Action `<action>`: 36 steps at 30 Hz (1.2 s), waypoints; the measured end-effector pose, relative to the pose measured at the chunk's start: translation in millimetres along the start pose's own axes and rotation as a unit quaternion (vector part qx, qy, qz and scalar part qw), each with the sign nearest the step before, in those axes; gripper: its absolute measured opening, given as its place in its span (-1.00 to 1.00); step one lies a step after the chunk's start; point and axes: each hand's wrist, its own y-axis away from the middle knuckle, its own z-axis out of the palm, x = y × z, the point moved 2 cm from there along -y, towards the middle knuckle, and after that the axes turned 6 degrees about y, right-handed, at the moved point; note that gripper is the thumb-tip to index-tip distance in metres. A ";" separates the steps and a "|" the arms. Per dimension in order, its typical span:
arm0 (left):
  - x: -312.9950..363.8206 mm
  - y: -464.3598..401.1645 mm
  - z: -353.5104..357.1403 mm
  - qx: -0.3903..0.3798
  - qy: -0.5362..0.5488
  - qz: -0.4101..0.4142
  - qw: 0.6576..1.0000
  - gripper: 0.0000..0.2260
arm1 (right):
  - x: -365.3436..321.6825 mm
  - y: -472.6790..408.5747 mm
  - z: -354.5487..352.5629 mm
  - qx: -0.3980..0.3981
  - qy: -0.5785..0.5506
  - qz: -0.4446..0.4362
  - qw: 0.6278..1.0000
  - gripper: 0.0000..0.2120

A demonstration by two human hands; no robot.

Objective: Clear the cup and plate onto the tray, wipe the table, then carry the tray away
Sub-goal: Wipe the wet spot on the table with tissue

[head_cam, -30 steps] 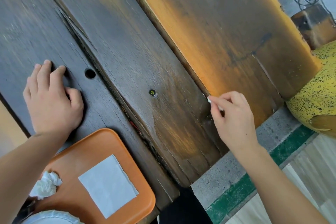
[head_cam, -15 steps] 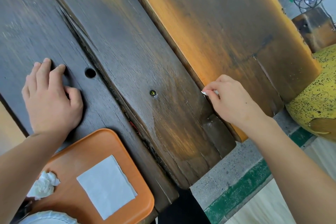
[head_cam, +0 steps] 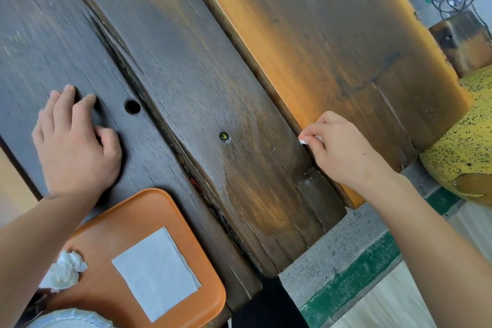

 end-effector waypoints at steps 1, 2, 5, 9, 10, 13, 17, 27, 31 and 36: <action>-0.4 0.4 0.4 0.002 -0.001 0.002 1.000 -0.51 | -0.2 1.2 0.2 0.001 0.001 0.000 1.000 -0.79; -1.1 0.7 0.9 0.002 -0.001 0.002 1.000 -0.51 | -0.5 2.5 0.5 0.005 0.000 0.000 1.000 -0.79; -4.5 -0.4 2.7 -0.002 0.015 -0.001 1.000 -0.52 | -0.3 7.4 3.0 0.012 0.002 0.003 1.000 -0.79; -6.9 -0.6 3.7 -0.002 0.016 -0.001 1.000 -0.52 | 1.5 12.9 3.5 0.007 0.002 0.009 1.000 -0.80; -7.1 -0.6 4.0 -0.002 0.014 0.000 1.000 -0.52 | 1.5 13.8 2.9 0.006 0.001 0.010 1.000 -0.80; -8.8 -1.0 5.0 -0.002 0.016 -0.001 1.000 -0.53 | 0.0 16.8 1.6 -0.004 0.013 0.009 1.000 -0.79; -9.6 -0.2 6.0 0.000 0.016 -0.005 1.000 -0.52 | -4.8 25.6 -8.5 0.059 -0.004 -0.009 0.998 -0.83; -6.2 1.2 3.9 0.009 0.000 0.004 1.000 -0.51 | -12.8 29.0 19.8 0.144 -0.004 0.004 0.990 -0.84; -12.4 0.6 7.5 0.010 0.011 0.000 1.000 -0.53 | -5.8 41.6 24.6 0.144 0.022 -0.007 0.989 -0.85; -14.5 0.3 9.4 0.011 0.014 0.001 1.000 -0.53 | 0.9 52.1 22.2 0.109 0.069 -0.015 0.991 -0.85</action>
